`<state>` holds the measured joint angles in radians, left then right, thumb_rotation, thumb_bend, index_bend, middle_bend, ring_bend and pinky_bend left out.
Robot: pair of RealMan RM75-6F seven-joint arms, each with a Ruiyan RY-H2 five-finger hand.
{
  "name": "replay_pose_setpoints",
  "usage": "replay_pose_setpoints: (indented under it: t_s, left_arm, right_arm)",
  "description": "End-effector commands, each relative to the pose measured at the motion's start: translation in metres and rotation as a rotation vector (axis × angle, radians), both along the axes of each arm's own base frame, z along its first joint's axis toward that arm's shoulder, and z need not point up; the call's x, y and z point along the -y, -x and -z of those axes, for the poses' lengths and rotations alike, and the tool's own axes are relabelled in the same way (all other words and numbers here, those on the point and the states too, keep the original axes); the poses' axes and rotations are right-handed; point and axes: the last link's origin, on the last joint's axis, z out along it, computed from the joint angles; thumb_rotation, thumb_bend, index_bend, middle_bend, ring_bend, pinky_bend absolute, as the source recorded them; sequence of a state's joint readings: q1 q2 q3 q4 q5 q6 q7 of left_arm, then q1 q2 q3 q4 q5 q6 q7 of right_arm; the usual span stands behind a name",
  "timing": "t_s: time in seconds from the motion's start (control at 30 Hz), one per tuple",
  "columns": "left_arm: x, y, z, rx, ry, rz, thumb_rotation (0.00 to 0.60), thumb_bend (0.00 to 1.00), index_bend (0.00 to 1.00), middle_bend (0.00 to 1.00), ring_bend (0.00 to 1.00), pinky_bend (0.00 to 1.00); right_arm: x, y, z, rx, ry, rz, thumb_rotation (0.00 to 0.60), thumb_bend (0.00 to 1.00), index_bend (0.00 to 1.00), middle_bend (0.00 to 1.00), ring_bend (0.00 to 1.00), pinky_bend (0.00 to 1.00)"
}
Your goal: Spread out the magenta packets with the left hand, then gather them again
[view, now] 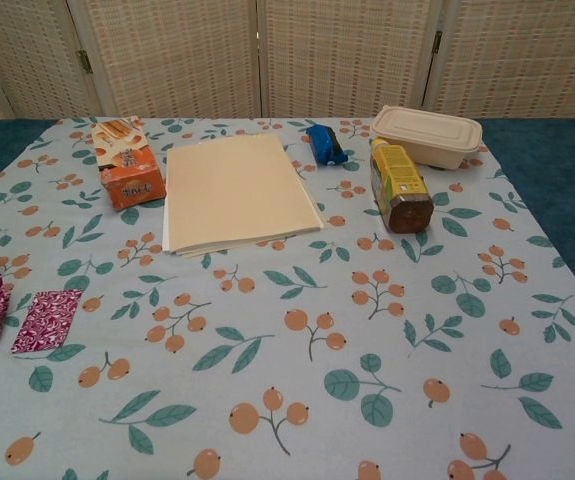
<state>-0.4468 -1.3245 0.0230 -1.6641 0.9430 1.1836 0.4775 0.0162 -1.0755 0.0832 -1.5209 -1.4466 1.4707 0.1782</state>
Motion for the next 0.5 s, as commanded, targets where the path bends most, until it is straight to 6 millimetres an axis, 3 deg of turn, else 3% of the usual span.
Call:
replay_pose_setpoints:
  t_s: [0.03, 0.5]
  left_arm:
    - [0.0011, 0.0026, 0.0005, -0.008, 0.004, -0.012, 0.579, 0.23, 0.32, 0.01, 0.00, 0.00]
    - [0.0015, 0.0092, 0.0076, -0.017, 0.018, -0.031, 0.582, 0.23, 0.32, 0.01, 0.00, 0.00]
  right_arm:
    - [-0.0001, -0.0003, -0.0002, 0.000, 0.001, 0.000, 0.600, 0.46, 0.00, 0.00, 0.00, 0.00]
    - [-0.0009, 0.0003, 0.0005, 0.001, 0.000, 0.005, 0.600, 0.45, 0.00, 0.00, 0.00, 0.00]
